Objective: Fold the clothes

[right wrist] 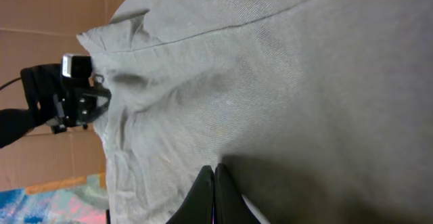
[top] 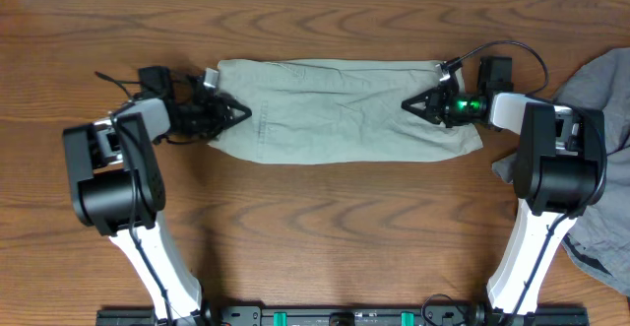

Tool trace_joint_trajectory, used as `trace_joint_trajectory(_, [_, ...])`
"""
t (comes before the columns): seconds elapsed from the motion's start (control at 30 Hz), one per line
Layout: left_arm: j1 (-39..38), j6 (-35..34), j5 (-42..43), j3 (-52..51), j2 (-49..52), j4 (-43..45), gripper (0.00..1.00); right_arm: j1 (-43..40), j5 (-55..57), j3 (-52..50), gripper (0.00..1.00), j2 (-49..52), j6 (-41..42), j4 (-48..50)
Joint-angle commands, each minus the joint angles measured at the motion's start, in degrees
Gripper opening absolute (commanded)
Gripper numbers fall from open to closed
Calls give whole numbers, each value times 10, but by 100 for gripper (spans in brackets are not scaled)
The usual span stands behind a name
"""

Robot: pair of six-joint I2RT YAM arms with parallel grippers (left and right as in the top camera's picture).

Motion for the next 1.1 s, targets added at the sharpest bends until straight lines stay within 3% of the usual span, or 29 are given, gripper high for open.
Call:
trace_joint_trajectory(0.0, [0,-17,-78,-19,24,-12,7,7,25,-18,2,21,-10,-22])
trace_joint_trajectory(0.27, [69,2,-94,-18,-88,-91,6,-8,39,-18,2,-63,-52,-64])
trace_joint_trajectory(0.43, [78,26,-184,-3,-219,-167,6,-15,181,-18,1,-204,-52,-112])
trace_joint_trajectory(0.7, [-23,29,-312,19,-294,-259,6,-14,277,-18,1,-334,-52,-160])
trace_joint_trajectory(0.87, [-96,-31,-432,38,-318,-280,6,-14,281,-18,1,-337,-52,-198])
trace_joint_trajectory(1.07, [-134,-37,-463,97,-319,-324,6,-8,344,-18,1,-317,-52,-222])
